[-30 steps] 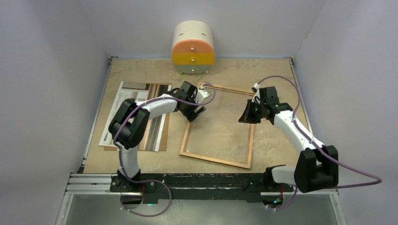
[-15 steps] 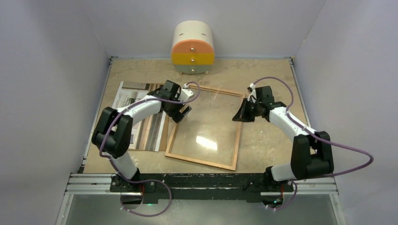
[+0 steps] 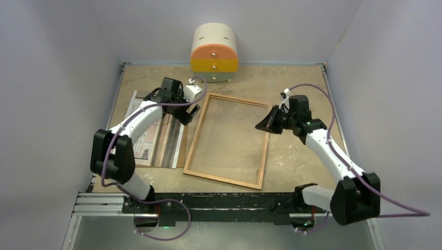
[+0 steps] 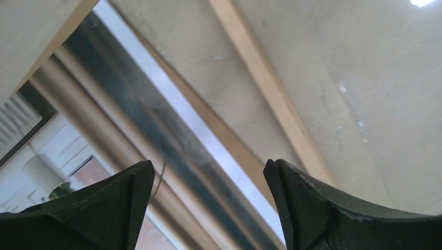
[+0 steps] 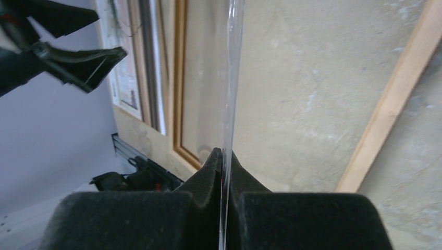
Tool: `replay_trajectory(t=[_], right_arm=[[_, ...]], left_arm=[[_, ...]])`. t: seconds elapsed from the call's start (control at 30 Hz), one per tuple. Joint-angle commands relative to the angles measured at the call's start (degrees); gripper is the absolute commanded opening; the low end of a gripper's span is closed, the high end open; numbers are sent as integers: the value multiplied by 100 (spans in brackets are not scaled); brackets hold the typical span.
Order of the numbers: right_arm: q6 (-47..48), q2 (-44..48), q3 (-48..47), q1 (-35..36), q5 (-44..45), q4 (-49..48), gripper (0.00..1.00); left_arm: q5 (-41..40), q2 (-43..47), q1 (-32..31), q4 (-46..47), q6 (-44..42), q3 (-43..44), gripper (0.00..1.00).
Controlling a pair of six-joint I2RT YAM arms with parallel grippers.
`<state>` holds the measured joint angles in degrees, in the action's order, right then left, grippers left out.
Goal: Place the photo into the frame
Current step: Move the photo frame to the center of the board, then place the photo frame item in the photo frame.
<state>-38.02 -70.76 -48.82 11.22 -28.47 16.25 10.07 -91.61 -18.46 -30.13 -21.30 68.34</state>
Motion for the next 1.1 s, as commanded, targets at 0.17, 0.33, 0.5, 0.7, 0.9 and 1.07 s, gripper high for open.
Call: replay_trajectory(t=[0.17, 0.33, 0.5, 0.7, 0.9, 1.07], right_arm=[[-167, 356, -1170, 943, 924, 1310, 0], [-214, 6, -2078, 993, 451, 1027, 0], [-672, -273, -2655, 1231, 98, 436, 0], [-1511, 89, -1995, 1369, 70, -828, 0], [-1844, 445, -404, 1374, 418, -1936, 0], [-2081, 648, 964, 1374, 775, -3085, 0]], left_arm=[[-513, 4, 267, 94, -788, -237, 86], [-375, -112, 519, 80, -738, -178, 86], [-160, -39, 936, 136, -445, 50, 85], [15, -70, 1374, -114, -394, 337, 86], [-8, -79, 1406, -136, -444, 269, 86], [-9, -16, 1406, -79, -497, 56, 84]])
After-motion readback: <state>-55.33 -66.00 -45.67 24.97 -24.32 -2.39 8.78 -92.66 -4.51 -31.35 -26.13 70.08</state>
